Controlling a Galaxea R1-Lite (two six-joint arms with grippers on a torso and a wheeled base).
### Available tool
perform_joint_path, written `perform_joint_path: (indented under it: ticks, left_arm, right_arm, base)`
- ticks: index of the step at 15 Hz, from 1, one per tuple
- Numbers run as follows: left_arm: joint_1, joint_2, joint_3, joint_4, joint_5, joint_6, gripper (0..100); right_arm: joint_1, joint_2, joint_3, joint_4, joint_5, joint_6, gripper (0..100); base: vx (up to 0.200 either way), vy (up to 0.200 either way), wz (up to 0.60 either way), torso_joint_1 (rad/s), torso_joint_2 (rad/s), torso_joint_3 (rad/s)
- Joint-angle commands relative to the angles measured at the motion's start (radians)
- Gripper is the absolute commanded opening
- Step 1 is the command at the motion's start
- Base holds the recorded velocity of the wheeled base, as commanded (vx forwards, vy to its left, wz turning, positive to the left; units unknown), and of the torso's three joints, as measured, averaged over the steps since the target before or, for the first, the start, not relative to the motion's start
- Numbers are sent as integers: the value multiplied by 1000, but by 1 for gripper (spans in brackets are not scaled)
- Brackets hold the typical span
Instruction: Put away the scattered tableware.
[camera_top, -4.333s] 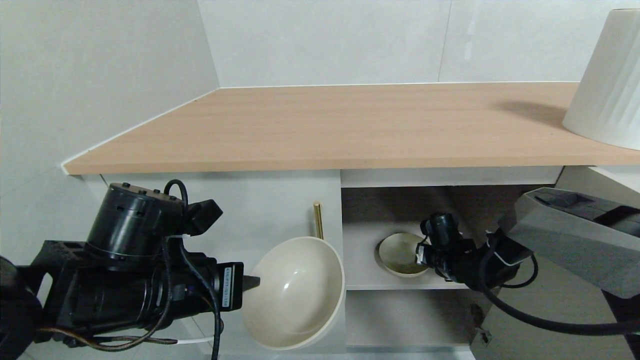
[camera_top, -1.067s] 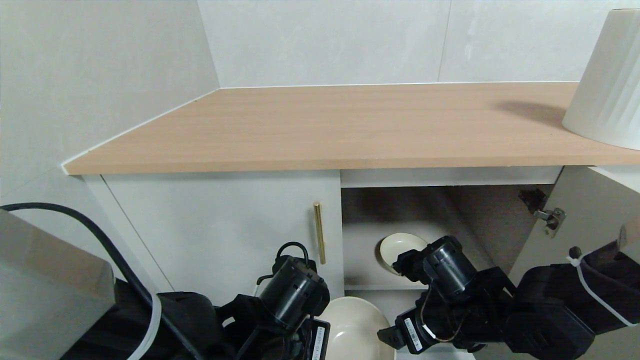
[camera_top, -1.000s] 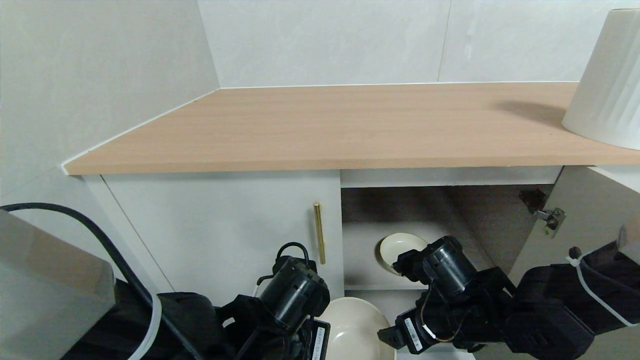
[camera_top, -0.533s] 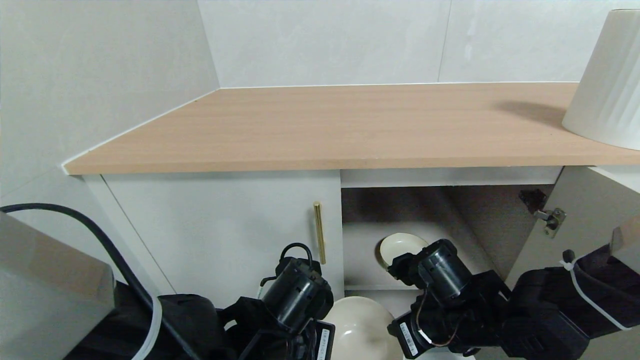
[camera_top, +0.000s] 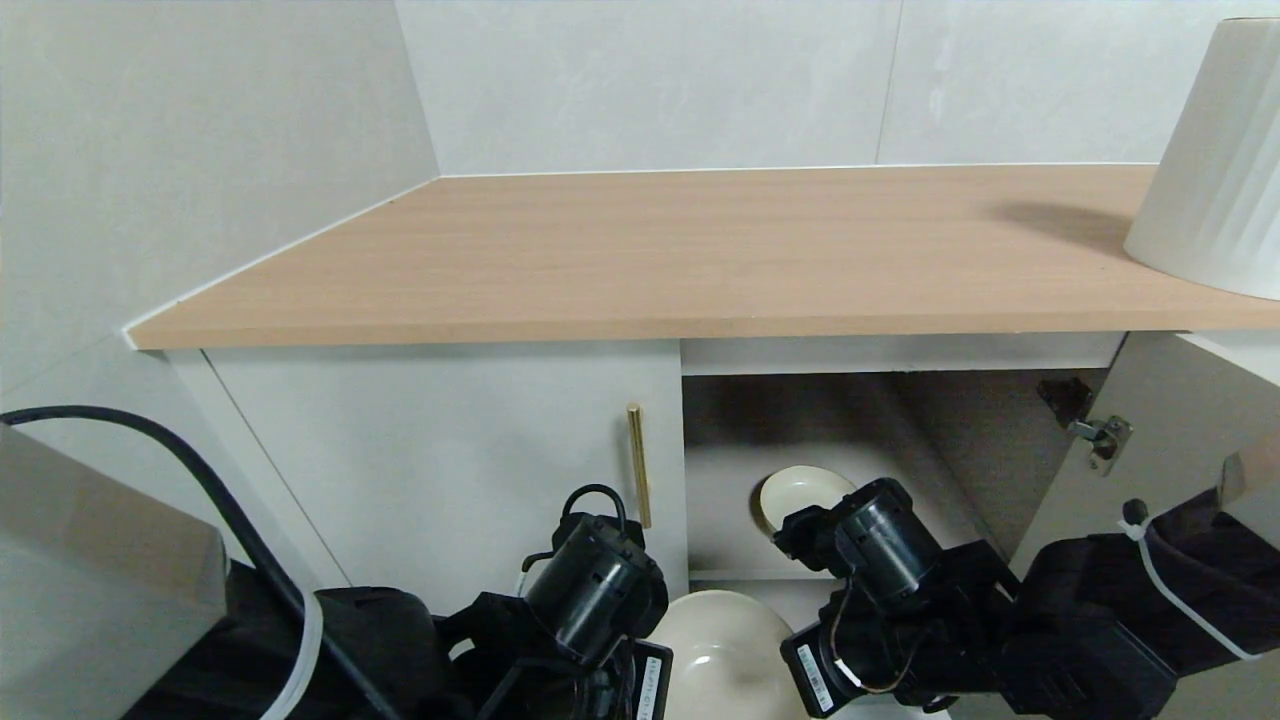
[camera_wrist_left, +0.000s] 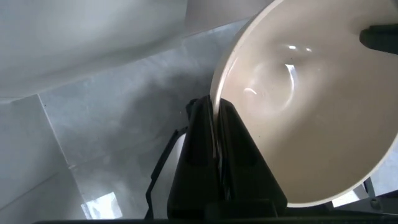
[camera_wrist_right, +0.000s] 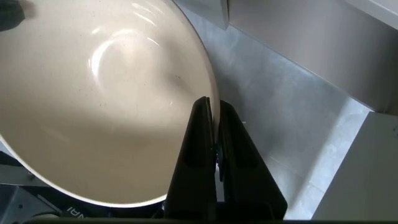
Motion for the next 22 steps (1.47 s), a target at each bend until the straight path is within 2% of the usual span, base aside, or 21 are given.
perform_joint_path:
  ticks: [1, 3, 4, 10, 17, 19, 22]
  left_arm:
    - [0, -2, -1, 1, 2, 0, 0]
    - [-1, 1, 1, 1, 7, 0, 0]
    - [0, 2, 1, 1, 13, 0, 100]
    - [0, -2, -2, 0, 19, -2, 100]
    - [0, 2, 1, 0, 24, 0, 100]
    - [0, 2, 2, 0, 24, 0, 100]
    - [0, 1, 2, 1, 25, 0, 100]
  right_arm:
    - [0, 1, 0, 2, -3, 0, 0]
    - [0, 1, 0, 2, -3, 0, 0]
    - [0, 1, 0, 2, -3, 0, 0]
    - [0, 12, 0, 2, -21, 0, 0]
    - [-12, 54, -4, 0, -135, -2, 0]
    - [-35, 61, -6, -26, -159, -2, 0]
    - [-97, 87, -17, -147, -198, 26, 0]
  base:
    - [0, 0, 0, 0, 0, 0]
    - [0, 0, 0, 0, 0, 0]
    - [0, 0, 0, 0, 0, 0]
    - [0, 0, 0, 0, 0, 0]
    - [0, 0, 0, 0, 0, 0]
    - [0, 0, 0, 0, 0, 0]
    - [0, 0, 0, 0, 0, 0]
